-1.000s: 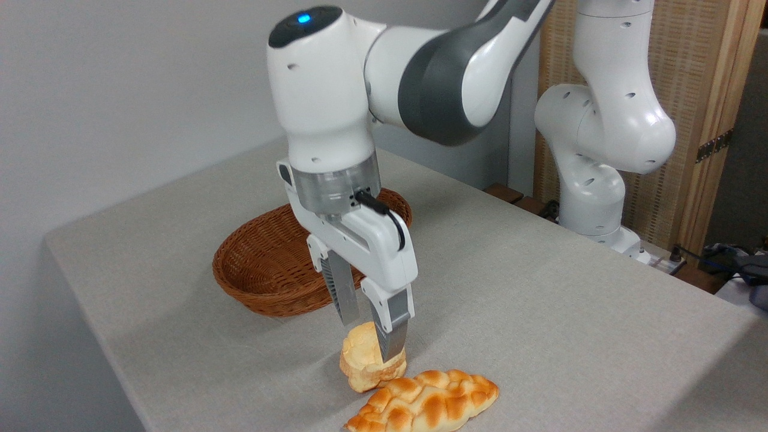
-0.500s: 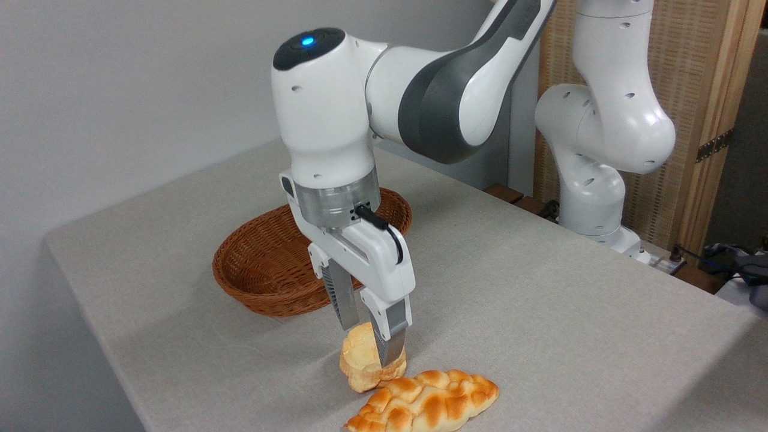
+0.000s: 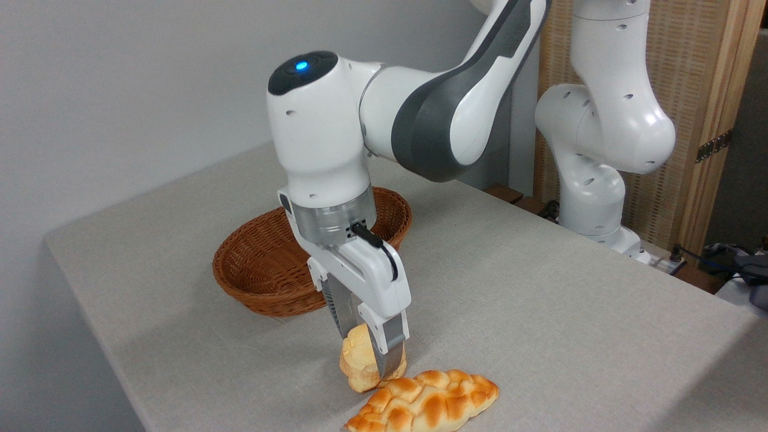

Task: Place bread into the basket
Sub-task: 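Close the gripper around the round bun, then lift the round bun and carry it over the wicker basket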

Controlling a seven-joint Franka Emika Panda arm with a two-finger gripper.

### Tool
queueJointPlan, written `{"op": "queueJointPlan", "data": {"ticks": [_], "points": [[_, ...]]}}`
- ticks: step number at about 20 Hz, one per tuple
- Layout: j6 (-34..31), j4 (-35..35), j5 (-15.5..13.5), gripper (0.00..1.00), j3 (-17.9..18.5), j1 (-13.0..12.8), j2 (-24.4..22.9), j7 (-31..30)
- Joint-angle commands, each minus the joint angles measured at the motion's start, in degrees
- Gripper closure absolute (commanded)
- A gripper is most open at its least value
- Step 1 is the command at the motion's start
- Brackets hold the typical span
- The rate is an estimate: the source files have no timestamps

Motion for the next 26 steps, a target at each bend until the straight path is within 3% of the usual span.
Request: {"op": "queueJointPlan", "data": {"ticks": [1, 3, 4, 20, 26], "points": [[1.41, -0.49, -0.96, 0.11, 0.28, -0.34, 0.22, 1.20], [1.58, -0.40, -1.05, 0.51, -0.07, -0.34, 0.48, 1.20], [1.76, -0.40, -1.05, 0.56, -0.50, -0.34, 0.48, 1.20], [1.67, -0.14, -2.54, 0.55, -0.42, -0.25, -1.18, 1.11], [1.59, 1.01, -6.40, 0.54, -0.33, -0.25, -4.17, 1.02]]}}
